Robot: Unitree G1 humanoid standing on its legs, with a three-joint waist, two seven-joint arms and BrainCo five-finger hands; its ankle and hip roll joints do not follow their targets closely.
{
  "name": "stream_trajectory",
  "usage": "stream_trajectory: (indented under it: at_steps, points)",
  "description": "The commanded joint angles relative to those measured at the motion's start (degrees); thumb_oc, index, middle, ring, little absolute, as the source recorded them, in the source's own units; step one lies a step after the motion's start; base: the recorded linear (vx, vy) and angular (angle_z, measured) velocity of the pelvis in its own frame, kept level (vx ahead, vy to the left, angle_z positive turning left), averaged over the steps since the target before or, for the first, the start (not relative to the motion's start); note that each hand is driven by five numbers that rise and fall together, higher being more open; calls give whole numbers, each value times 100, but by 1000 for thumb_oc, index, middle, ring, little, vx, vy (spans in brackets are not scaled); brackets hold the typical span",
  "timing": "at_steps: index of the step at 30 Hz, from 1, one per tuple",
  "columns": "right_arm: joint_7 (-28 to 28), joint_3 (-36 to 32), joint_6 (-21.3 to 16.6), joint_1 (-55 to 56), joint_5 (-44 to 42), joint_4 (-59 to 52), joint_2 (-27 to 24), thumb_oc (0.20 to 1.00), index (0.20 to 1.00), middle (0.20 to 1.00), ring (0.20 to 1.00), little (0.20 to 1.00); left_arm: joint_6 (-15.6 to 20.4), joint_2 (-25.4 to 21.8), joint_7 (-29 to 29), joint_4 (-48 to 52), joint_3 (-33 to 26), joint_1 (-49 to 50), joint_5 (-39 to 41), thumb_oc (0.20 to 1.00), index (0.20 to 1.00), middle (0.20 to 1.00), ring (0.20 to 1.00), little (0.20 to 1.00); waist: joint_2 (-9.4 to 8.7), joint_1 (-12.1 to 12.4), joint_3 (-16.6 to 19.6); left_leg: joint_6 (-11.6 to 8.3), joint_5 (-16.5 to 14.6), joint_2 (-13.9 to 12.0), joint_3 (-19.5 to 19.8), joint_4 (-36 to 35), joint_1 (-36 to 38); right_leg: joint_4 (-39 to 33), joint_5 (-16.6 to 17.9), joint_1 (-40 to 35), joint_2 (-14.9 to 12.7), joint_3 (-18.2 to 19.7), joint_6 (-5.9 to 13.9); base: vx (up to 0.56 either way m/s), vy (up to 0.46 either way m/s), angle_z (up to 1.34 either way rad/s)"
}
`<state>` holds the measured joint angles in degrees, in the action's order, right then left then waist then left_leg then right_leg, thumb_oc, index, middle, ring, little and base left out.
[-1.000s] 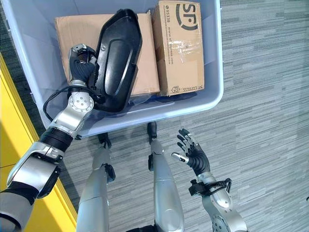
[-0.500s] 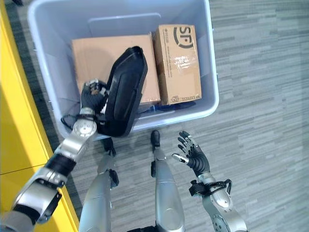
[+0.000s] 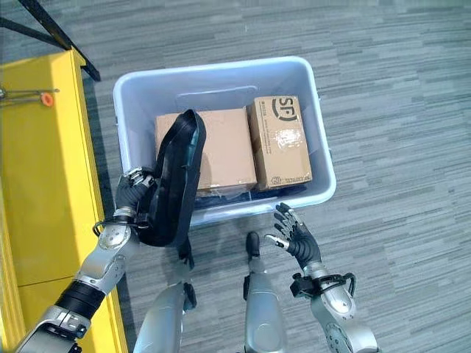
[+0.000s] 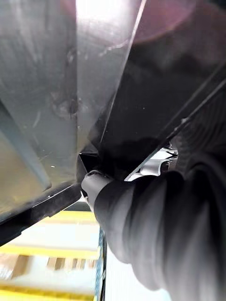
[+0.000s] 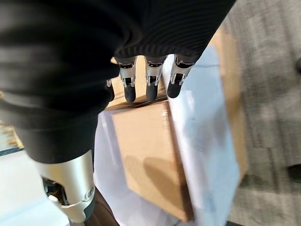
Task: Move parts from the plastic box to the shelf.
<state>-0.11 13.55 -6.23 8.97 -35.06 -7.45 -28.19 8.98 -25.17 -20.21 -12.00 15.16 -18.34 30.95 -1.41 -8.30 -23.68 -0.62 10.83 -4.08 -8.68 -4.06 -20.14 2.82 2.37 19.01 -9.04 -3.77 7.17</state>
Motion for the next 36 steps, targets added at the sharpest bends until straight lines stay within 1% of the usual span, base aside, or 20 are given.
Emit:
stream_trajectory:
  at_steps: [1, 7, 9, 12, 13, 15, 21, 22, 23, 25, 26, 27, 28, 29, 30, 31, 32, 33, 35, 36]
  points:
    - [163, -179, -79, 140, 38, -71, -134, 1000, 1000, 1000, 1000, 1000, 383, -121, 306, 441, -377, -105, 7, 200, 200, 200, 200, 200, -156, 26, 217, -559, -703, -649, 298, 397, 499, -33, -63, -209, -272, -86, 130, 40, 8, 2]
    - [303, -285, 18, 193, 111, -25, -172, 1000, 1000, 1000, 1000, 1000, 306, -332, 708, 1040, -534, 540, -157, 200, 200, 200, 200, 200, -63, 108, 402, -556, -756, -678, 350, 417, 745, -30, -162, -486, -245, -129, 101, 20, -6, 2]
    - [422, -371, 63, 180, 148, 22, -191, 1000, 1000, 1000, 1000, 1000, 257, -476, 954, 1467, -780, 1112, -463, 200, 200, 200, 200, 200, 22, 187, 546, -564, -778, -689, 379, 407, 932, -29, -242, -701, -221, -184, 90, 31, -27, 5]
    - [466, -408, 94, 158, 176, 64, -198, 1000, 1000, 1000, 1000, 1000, 227, -553, 1039, 1629, -924, 1370, -675, 200, 200, 200, 200, 200, 72, 232, 637, -568, -763, -703, 420, 405, 989, -14, -287, -769, -196, -198, 76, 8, -45, 12]
    - [503, -441, 122, 122, 195, 102, -200, 1000, 1000, 1000, 1000, 1000, 208, -590, 1123, 1770, -1083, 1637, -850, 200, 200, 200, 200, 200, 132, 279, 715, -580, -747, -735, 440, 385, 1104, 30, -369, -887, -155, -234, 46, 3, -59, 10]
    - [562, -474, 154, 128, 187, 104, -196, 1000, 1000, 1000, 1000, 1000, 189, -619, 1200, 1894, -1256, 1928, -980, 200, 200, 200, 200, 200, 167, 314, 787, -587, -731, -775, 459, 368, 1205, 71, -439, -990, -124, -271, 28, 3, -61, 5]
    - [695, -524, 237, 142, 147, 120, -196, 1000, 1000, 1000, 1000, 1000, 109, -556, 1397, 2061, -1651, 2669, -1137, 200, 200, 200, 200, 200, 286, 448, 994, -629, -572, -955, 564, 268, 1463, 279, -752, -1260, 80, -415, -78, -8, -80, 13]
    - [695, -518, 238, 144, 147, 119, -197, 1000, 1000, 1000, 1000, 1000, 101, -554, 1399, 2075, -1659, 2684, -1138, 200, 200, 200, 200, 200, 288, 440, 993, -632, -569, -959, 568, 261, 1470, 287, -759, -1264, 84, -419, -82, -2, -118, 18]
    - [719, -533, 269, 160, 107, 101, -175, 1000, 1000, 1000, 1000, 1000, 78, -497, 1423, 2141, -1803, 2898, -1162, 200, 200, 200, 200, 200, 318, 494, 1042, -638, -497, -1031, 618, 238, 1536, 396, -883, -1333, 176, -471, -142, -5, -84, 21]
    - [732, -528, 286, 165, 90, 87, -173, 1000, 1000, 1000, 1000, 1000, 60, -464, 1444, 2178, -1859, 2999, -1188, 200, 200, 200, 200, 200, 339, 515, 1058, -643, -458, -1075, 650, 228, 1571, 485, -953, -1363, 220, -513, -176, -22, -131, 15]
    - [767, -504, 312, 166, 96, 74, -189, 1000, 1000, 1000, 1000, 1000, 10, -424, 1444, 2217, -1968, 3156, -1322, 200, 200, 200, 200, 200, 377, 571, 1060, -653, -343, -1167, 718, 231, 1612, 659, -1100, -1403, 314, -583, -262, -78, -232, 30]
    - [776, -468, 329, 106, 117, 84, -227, 1000, 1000, 1000, 1000, 1000, -18, -386, 1473, 2284, -2050, 3281, -1425, 200, 200, 200, 200, 200, 425, 646, 1040, -687, -141, -1250, 847, 247, 1591, 803, -1226, -1425, 426, -660, -357, -144, -301, 43]
    - [780, -438, 330, 20, 111, 122, -268, 1000, 1000, 1000, 1000, 1000, -30, -315, 1501, 2286, -2107, 3402, -1492, 200, 200, 200, 200, 200, 483, 746, 1000, -771, 195, -1345, 1007, 201, 1537, 877, -1319, -1429, 552, -769, -477, -145, -237, 46]
    - [788, -432, 337, 4, 118, 132, -281, 1000, 1000, 1000, 1000, 1000, -22, -295, 1526, 2288, -2130, 3456, -1508, 200, 200, 200, 200, 200, 509, 798, 978, -807, 360, -1362, 1064, 183, 1509, 882, -1329, -1423, 593, -807, -510, -192, -218, 49]
    - [785, -450, 323, -23, 136, 161, -307, 1000, 1000, 1000, 1000, 1000, -39, -204, 1567, 2289, -2145, 3531, -1488, 200, 200, 200, 200, 200, 584, 911, 929, -915, 787, -1405, 1189, 5, 1398, 858, -1395, -1442, 622, -1019, -585, -209, -147, 64]
    - [743, -514, 295, -22, 149, 213, -339, 1000, 1000, 1000, 1000, 1000, -32, -183, 1586, 2249, -2109, 3523, -1549, 200, 200, 200, 200, 200, 587, 932, 858, -889, 955, -1333, 1097, -28, 1235, 921, -1454, -1440, 517, -1216, -639, -211, -153, 86]
    - [729, -552, 283, 9, 177, 247, -330, 1000, 1000, 1000, 1000, 1000, -24, -139, 1590, 2220, -2099, 3520, -1578, 200, 200, 200, 200, 200, 570, 932, 868, -848, 872, -1328, 876, -40, 1221, 886, -1462, -1462, 444, -1334, -664, -121, -158, 168]
    - [658, -592, 239, 13, 268, 313, -321, 1000, 1000, 1000, 1000, 1000, -10, -78, 1591, 2129, -2021, 3425, -1612, 200, 200, 200, 200, 200, 525, 910, 901, -861, 729, -1322, 490, 65, 1270, 758, -1523, -1598, 287, -1535, -625, -61, -131, 183]
    - [655, -589, 228, 34, 254, 309, -271, 1000, 1000, 1000, 1000, 1000, 19, -40, 1571, 2078, -1969, 3315, -1644, 200, 200, 200, 200, 200, 502, 868, 895, -819, 467, -1353, 361, 532, 1337, 774, -1421, -1603, 142, -1694, -648, -108, -59, 157]
    - [652, -585, 228, 45, 258, 320, -241, 1000, 1000, 1000, 1000, 1000, 20, -10, 1567, 2062, -1948, 3277, -1675, 200, 200, 200, 200, 200, 487, 850, 921, -782, 213, -1357, 358, 865, 1371, 777, -1392, -1591, 49, -1808, -644, -125, 1, 116]
